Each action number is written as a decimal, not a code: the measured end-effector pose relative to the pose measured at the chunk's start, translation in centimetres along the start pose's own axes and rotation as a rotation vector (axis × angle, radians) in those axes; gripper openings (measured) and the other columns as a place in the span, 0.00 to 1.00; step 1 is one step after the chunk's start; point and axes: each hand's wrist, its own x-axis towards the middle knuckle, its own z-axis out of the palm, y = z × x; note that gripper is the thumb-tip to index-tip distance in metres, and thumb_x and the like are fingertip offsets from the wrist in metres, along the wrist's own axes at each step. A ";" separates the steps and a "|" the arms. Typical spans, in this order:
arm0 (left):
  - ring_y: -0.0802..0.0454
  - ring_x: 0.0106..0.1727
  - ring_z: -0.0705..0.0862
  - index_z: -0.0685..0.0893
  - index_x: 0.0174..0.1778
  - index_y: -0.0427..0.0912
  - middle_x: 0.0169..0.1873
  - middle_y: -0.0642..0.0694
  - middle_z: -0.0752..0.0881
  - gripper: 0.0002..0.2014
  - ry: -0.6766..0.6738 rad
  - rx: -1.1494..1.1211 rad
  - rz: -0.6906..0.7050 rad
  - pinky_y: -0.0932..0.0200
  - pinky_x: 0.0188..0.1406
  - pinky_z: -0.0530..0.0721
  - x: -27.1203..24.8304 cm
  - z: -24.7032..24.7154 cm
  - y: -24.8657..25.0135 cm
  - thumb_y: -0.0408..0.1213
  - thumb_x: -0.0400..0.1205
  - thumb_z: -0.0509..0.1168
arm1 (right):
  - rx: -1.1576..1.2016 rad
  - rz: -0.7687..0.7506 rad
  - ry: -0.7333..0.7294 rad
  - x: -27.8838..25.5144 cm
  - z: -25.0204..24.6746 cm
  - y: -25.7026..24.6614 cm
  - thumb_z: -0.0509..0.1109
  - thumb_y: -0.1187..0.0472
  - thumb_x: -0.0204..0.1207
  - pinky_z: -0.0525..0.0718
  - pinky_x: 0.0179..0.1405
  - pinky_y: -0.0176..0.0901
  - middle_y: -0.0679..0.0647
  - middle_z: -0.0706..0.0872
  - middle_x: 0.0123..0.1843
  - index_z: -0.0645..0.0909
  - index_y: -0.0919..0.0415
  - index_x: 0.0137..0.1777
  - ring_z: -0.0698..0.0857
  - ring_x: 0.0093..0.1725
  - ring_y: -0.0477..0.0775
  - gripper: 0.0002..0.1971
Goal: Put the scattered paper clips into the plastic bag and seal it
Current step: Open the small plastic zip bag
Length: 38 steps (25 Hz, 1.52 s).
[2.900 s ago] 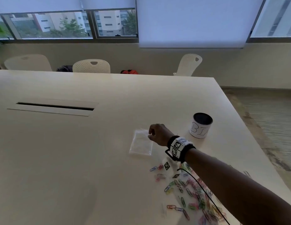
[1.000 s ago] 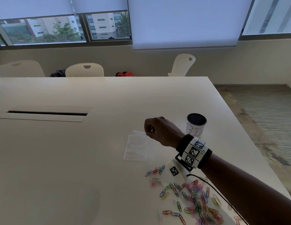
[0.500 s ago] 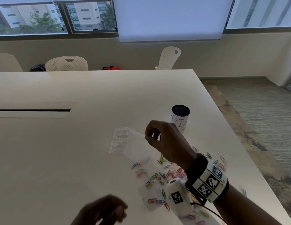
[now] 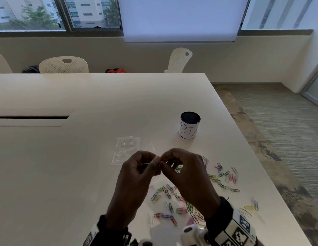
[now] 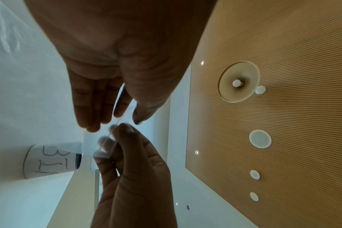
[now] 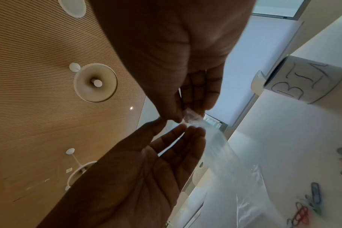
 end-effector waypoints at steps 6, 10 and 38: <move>0.52 0.47 0.97 0.90 0.49 0.41 0.42 0.46 0.96 0.04 0.028 -0.026 -0.041 0.54 0.52 0.93 0.4 1.1 -0.6 0.37 0.85 0.72 | 0.059 0.091 0.011 -0.6 0.4 1.3 0.76 0.55 0.80 0.90 0.48 0.32 0.41 0.94 0.44 0.91 0.50 0.53 0.92 0.46 0.38 0.05; 0.52 0.43 0.96 0.92 0.46 0.43 0.39 0.47 0.96 0.03 0.062 0.048 -0.002 0.59 0.46 0.95 0.7 1.4 -1.3 0.33 0.85 0.73 | 0.100 0.150 0.031 -0.3 0.4 1.7 0.80 0.58 0.77 0.90 0.45 0.29 0.43 0.93 0.44 0.87 0.52 0.55 0.92 0.45 0.37 0.09; 0.59 0.33 0.92 0.88 0.46 0.59 0.28 0.53 0.91 0.13 0.024 0.399 0.168 0.64 0.38 0.92 1.6 1.4 -2.0 0.33 0.80 0.78 | 0.218 0.296 0.022 1.3 1.4 2.4 0.78 0.57 0.79 0.94 0.49 0.41 0.47 0.92 0.47 0.88 0.53 0.56 0.93 0.46 0.44 0.07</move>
